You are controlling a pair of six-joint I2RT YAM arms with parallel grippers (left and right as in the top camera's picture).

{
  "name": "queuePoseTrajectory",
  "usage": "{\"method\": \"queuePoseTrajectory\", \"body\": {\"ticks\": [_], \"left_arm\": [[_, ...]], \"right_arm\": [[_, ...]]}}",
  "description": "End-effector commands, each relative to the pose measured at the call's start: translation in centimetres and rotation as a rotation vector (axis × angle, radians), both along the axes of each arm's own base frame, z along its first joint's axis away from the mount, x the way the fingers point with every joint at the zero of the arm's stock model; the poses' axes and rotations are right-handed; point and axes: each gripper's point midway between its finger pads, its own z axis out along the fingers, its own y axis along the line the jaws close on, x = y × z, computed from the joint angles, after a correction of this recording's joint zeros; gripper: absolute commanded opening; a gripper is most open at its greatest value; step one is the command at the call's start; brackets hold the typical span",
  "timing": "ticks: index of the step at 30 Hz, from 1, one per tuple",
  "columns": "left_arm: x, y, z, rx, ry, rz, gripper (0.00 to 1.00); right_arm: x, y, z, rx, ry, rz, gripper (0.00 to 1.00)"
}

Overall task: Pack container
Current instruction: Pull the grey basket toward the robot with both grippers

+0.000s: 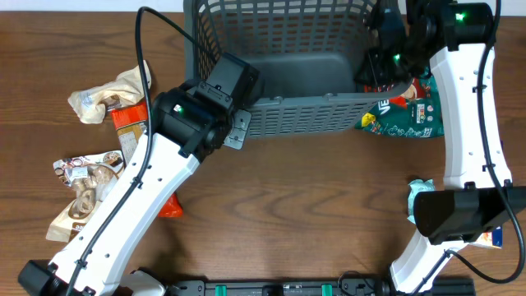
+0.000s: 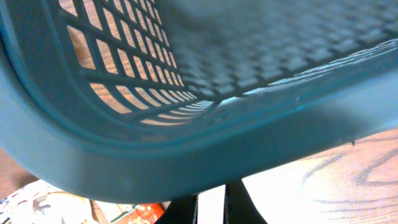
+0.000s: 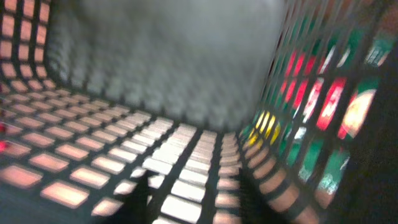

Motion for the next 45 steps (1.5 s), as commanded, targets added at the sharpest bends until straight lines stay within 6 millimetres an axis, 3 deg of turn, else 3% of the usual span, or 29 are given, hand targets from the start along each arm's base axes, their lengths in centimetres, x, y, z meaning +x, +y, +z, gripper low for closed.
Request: {"method": "queuePoseTrajectory", "body": {"ticks": [1,4,7,9,10,13,17,19,21,24,28,30,34,41,45], "left_arm": [[-0.4,0.0,1.7,-0.010,-0.045,-0.010,0.13],[-0.8,0.3,2.8,-0.028,-0.075,-0.009,0.17],[-0.7,2.2,4.6,0.017,-0.160,0.038,0.41],[-0.7,3.8,6.2,0.058,-0.229,0.081,0.81],[-0.9,4.7,7.1,0.075,-0.268,0.104,0.95],[-1.7,6.2,9.2,0.076,-0.342,0.139,0.99],[-3.5,7.5,10.9,0.032,-0.380,0.163,0.99],[-4.3,8.0,11.3,0.028,-0.385,0.164,0.99],[-4.9,8.4,11.6,0.020,-0.391,0.169,0.99],[-5.6,8.8,12.0,-0.007,-0.402,0.194,0.99],[-6.1,9.1,12.2,-0.011,-0.405,0.196,0.99],[-6.1,9.2,12.1,-0.009,-0.402,0.196,0.99],[-6.1,9.2,12.1,-0.007,-0.399,0.196,0.99],[-6.0,9.8,12.0,-0.023,-0.400,0.248,0.99],[-5.8,11.2,11.9,-0.030,-0.395,0.330,0.99]], "right_arm": [[1.7,0.5,0.7,0.002,-0.073,0.018,0.86],[3.7,0.6,2.6,0.009,-0.182,0.017,0.99],[5.6,0.8,5.9,0.018,-0.323,0.017,0.99],[6.3,0.8,8.7,0.024,-0.413,0.015,0.99],[6.5,0.6,10.1,0.020,-0.453,0.009,0.99],[6.6,-1.5,13.9,-0.028,-0.547,-0.126,0.99],[5.6,-7.1,16.5,-0.142,-0.592,-0.380,0.99],[5.1,-9.5,16.2,-0.183,-0.570,-0.441,0.99],[4.7,-11.9,15.1,-0.205,-0.522,-0.507,0.90],[4.4,-15.2,12.9,-0.218,-0.446,-0.590,0.63],[5.2,-17.6,10.3,-0.200,-0.374,-0.616,0.43],[6.1,-17.5,9.0,-0.169,-0.351,-0.575,0.30],[8.1,-16.2,5.8,-0.108,-0.298,-0.471,0.15],[10.1,-14.2,0.6,-0.028,-0.191,-0.379,0.09],[10.7,-13.2,-0.3,-0.012,-0.182,-0.330,0.10]]}}
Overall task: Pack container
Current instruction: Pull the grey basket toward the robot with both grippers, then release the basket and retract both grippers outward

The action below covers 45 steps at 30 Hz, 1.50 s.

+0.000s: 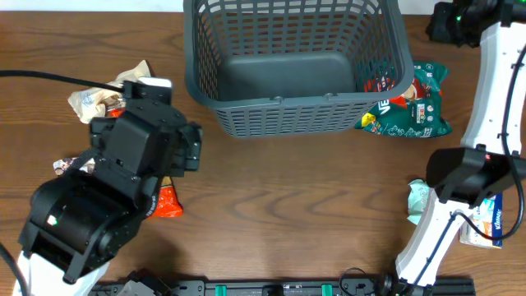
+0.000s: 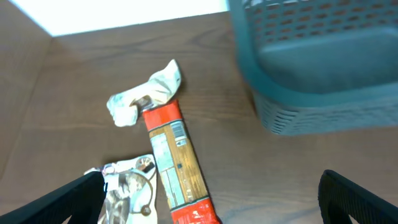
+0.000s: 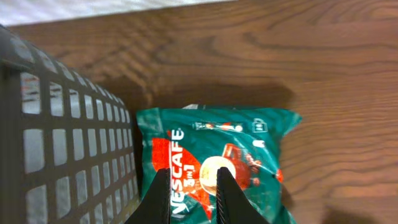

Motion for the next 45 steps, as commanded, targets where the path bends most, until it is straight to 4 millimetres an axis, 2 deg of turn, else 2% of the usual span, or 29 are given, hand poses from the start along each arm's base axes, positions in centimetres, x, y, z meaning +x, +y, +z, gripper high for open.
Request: {"method": "queuePoseTrajectory", "body": {"ticks": [1,13,26,31,32,33,34,35,38,40,42,45], "left_arm": [[0.2,1.7,0.6,-0.022,-0.022,0.093,0.99],[1.0,7.1,-0.2,-0.003,0.012,0.306,0.99],[0.1,12.5,-0.7,0.005,0.038,0.510,0.99],[0.1,13.5,-0.9,0.007,0.049,0.553,0.99],[0.1,13.7,-1.0,0.008,0.052,0.558,0.99],[0.2,13.7,-1.2,0.006,0.058,0.557,0.99],[0.5,13.4,-1.4,0.003,0.072,0.535,0.99],[0.8,13.0,-1.7,0.001,0.085,0.507,0.99],[1.4,12.5,-2.2,0.002,0.113,0.465,0.99],[1.7,12.5,-2.5,0.005,0.123,0.465,0.99],[1.7,12.5,-2.6,0.006,0.128,0.465,0.99],[1.7,12.5,-2.5,0.004,0.121,0.465,0.99]], "right_arm": [[0.5,2.2,-0.1,0.041,-0.017,0.107,0.10],[0.8,8.0,0.9,0.150,-0.081,0.356,0.13],[0.5,12.0,1.1,0.164,-0.091,0.470,0.12],[0.5,13.2,1.1,0.166,-0.092,0.493,0.13],[0.5,13.3,1.1,0.165,-0.093,0.495,0.16],[0.5,13.2,1.1,0.160,-0.092,0.492,0.30],[0.6,12.7,0.9,0.139,-0.084,0.469,0.68],[0.7,12.1,0.7,0.120,-0.072,0.434,0.97],[1.0,9.4,0.2,0.059,-0.040,0.300,0.99],[0.8,7.5,0.6,0.029,-0.036,0.225,0.99],[0.3,6.1,1.5,0.020,-0.047,0.185,0.99],[-1.1,2.9,4.1,-0.011,-0.076,0.067,0.99]]}}
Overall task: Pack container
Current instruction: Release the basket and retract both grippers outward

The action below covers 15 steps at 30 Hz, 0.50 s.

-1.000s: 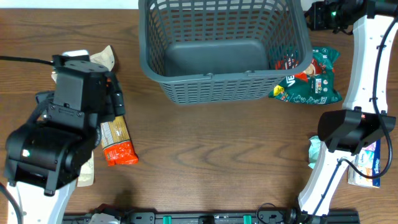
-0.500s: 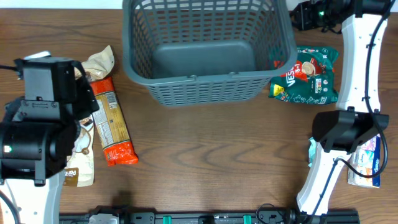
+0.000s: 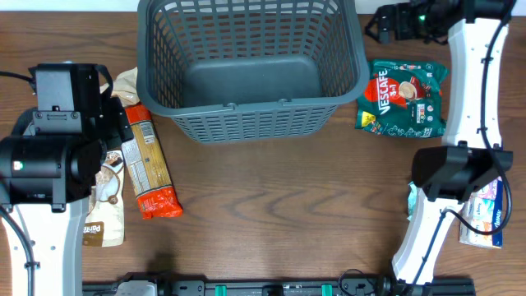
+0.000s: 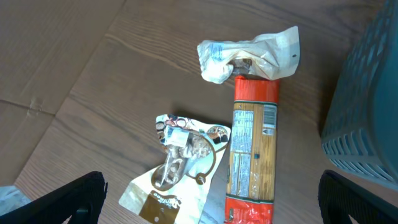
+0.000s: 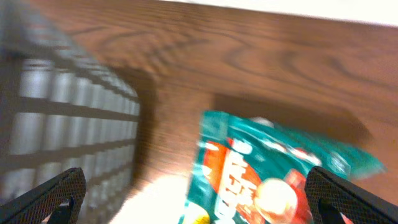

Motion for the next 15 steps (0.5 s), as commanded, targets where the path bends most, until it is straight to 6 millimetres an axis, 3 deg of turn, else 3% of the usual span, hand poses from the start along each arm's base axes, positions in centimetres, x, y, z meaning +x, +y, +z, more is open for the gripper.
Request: {"method": "queuePoseTrajectory", "body": {"ticks": [1,4,8,12,15], "left_arm": [[0.0,0.0,0.8,-0.002,-0.026,-0.010,0.99],[-0.1,0.0,1.2,-0.002,-0.044,-0.010,0.99],[-0.1,-0.1,1.3,-0.006,-0.055,-0.011,0.99],[0.0,0.3,1.3,-0.048,-0.084,0.055,0.99],[0.4,0.7,0.8,-0.092,-0.082,0.073,0.99]], "right_arm": [[-2.5,-5.3,5.3,-0.064,-0.079,-0.213,0.99],[-5.3,-8.8,9.1,-0.151,-0.134,-0.351,0.99],[-10.9,-12.3,15.9,-0.296,-0.253,-0.529,0.99],[-16.3,-12.0,20.8,-0.292,-0.359,-0.592,0.99],[-19.8,-10.8,21.8,-0.266,-0.359,-0.589,0.99]]}}
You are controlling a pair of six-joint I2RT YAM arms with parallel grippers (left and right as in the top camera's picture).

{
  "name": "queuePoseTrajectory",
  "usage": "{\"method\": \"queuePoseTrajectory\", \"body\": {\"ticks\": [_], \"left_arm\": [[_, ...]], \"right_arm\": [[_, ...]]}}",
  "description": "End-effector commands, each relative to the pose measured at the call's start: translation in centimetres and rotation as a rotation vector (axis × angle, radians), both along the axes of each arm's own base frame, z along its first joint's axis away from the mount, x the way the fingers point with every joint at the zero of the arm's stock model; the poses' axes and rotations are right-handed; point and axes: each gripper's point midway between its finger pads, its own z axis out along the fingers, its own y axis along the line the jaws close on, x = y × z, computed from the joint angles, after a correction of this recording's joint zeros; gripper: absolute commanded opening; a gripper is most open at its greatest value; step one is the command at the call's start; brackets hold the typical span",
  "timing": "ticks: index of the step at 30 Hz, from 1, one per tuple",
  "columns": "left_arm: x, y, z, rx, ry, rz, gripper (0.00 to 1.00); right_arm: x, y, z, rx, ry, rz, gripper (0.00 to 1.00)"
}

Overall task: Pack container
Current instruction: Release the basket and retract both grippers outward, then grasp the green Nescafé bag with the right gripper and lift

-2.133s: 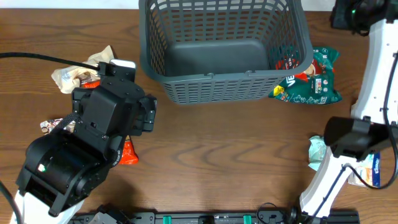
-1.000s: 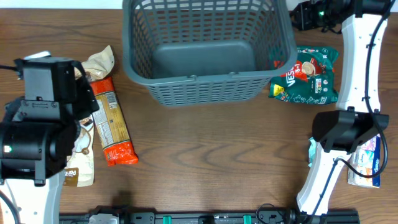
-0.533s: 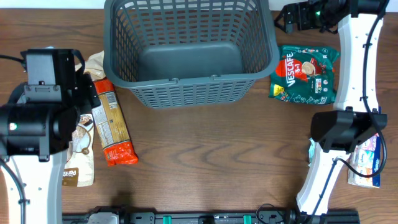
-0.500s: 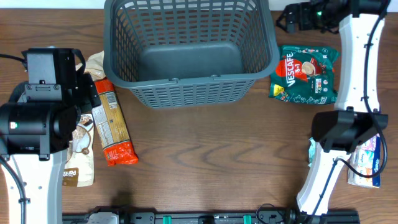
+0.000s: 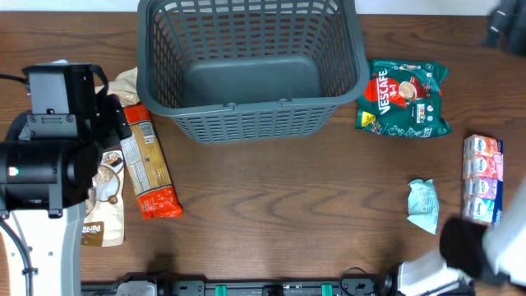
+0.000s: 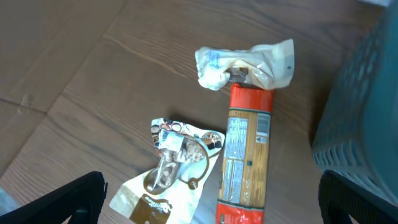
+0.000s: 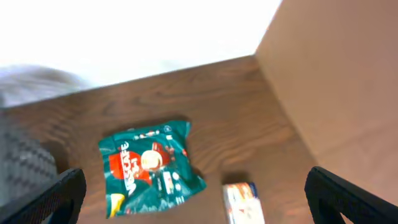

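The grey mesh basket stands at the table's far middle with nothing in it. My left gripper hangs open, high over an orange-red pasta pack, a brown-and-white snack bag and a crumpled cream bag, all left of the basket. My right gripper is open too, high above the green Nescafe bag and a tissue pack. Neither gripper holds anything. The basket's corner shows blurred at the left edge of the right wrist view.
A small teal packet lies front right, near the tissue pack. The Nescafe bag sits just right of the basket. The left arm covers part of the left-hand snack pile. A pale wall rises right of the table.
My right gripper, then low beside the basket's far right corner over the Nescafe bag, is now much higher and further right. The left gripper has barely shifted. The objects lie as before.
First the left gripper was at the basket's front rim and the right one inside its right side. Then the left arm stood back at the left, open, and the right gripper was shut over the Nescafe bag. Afterwards the basket stood further left, with both grippers open.
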Motion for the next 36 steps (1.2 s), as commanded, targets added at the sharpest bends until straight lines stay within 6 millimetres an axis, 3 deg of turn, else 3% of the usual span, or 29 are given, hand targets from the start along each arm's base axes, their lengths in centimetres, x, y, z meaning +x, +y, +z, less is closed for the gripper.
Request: {"method": "queuePoseTrajectory", "body": {"ticks": [1,4,6,12,17,22,29,36], "left_arm": [[0.3,0.5,0.0,-0.067,-0.023,0.045,0.99],[0.2,2.2,-0.7,-0.097,-0.008,0.102,0.98],[0.2,3.5,-1.1,-0.120,-0.003,0.143,0.99],[0.5,6.2,-2.3,-0.160,0.018,0.194,0.99],[1.2,6.2,-2.6,-0.157,0.034,0.151,0.99],[1.1,6.2,-2.7,-0.158,0.038,0.151,0.99],[1.0,6.1,-2.7,-0.157,0.044,0.149,0.99],[1.0,6.1,-2.8,-0.157,0.046,0.149,0.99]], "right_arm": [[-3.0,-0.1,0.3,0.019,0.010,-0.059,0.99],[-4.6,0.0,-0.8,0.032,0.075,-0.069,0.99],[-4.5,-0.6,-1.9,0.039,0.121,-0.078,0.99],[-1.2,-2.7,-6.6,0.144,0.247,-0.050,0.99],[3.4,-3.5,-13.4,0.276,0.393,0.086,0.99],[6.6,-3.6,-20.1,0.366,0.534,0.173,0.99],[9.7,-4.6,-29.3,0.441,0.678,0.212,0.99],[11.0,-4.6,-36.4,0.499,0.773,0.276,0.99]]}}
